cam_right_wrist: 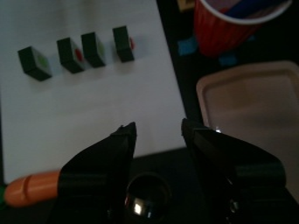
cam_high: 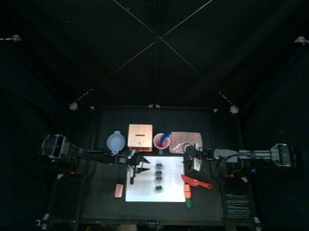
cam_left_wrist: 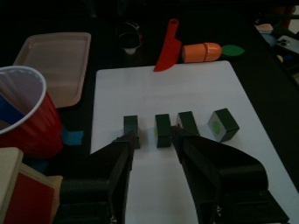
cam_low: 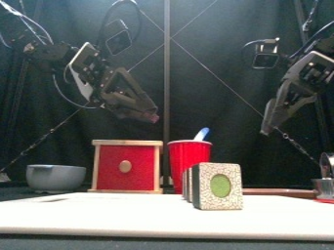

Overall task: Place sushi on board then cut the sushi with the knife then place the pieces on the plate
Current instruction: Place the 4 sushi pieces on the plate

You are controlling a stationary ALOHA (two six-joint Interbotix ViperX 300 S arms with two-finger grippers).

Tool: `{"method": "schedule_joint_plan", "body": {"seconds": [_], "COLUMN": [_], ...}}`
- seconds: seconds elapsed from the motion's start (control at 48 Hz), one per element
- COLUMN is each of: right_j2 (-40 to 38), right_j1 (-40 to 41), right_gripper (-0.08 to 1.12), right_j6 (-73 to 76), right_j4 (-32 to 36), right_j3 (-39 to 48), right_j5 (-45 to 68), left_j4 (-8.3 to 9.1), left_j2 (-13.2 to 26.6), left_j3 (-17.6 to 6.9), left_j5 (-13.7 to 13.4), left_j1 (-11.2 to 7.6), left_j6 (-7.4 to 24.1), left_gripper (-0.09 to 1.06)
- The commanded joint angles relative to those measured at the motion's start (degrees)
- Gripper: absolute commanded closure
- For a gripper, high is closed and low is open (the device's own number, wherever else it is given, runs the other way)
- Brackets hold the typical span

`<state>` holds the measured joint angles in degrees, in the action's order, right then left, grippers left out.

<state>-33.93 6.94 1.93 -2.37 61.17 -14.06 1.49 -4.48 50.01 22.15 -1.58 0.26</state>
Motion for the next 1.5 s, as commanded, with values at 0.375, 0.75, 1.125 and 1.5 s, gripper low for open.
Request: {"method": "schedule_joint_plan", "body": {"seconds": [0.375,0.75,1.125,1.5], "right_j2": [22.06,32.34,38.76,38.50], "right_j1": [-2.99,-5.54,-5.01,-4.83], "right_gripper": [0.20,0.21,0.23,0.53], "right_j6": [-0.18,0.00,-0.09,0.00], "right_j4": [2.81,2.20,2.55,2.29], "right_j3": [-12.04,-18.81,-22.85,-22.06], "right_j5": [14.06,13.36,13.27,11.87], "left_j4": [-1.58,-1.58,-1.41,-1.41], "left_j2": [-1.32,-1.41,-1.32,-1.32], "left_j3": [1.23,2.37,2.46,2.72], "left_j5": [-0.53,-1.76,-1.76,-1.76], "left_j1": [0.79,1.05,1.23,1.23], "left_j6": [-0.09,0.18,0.18,0.09], "left_gripper": [0.19,0.19,0.19,0.19]}}
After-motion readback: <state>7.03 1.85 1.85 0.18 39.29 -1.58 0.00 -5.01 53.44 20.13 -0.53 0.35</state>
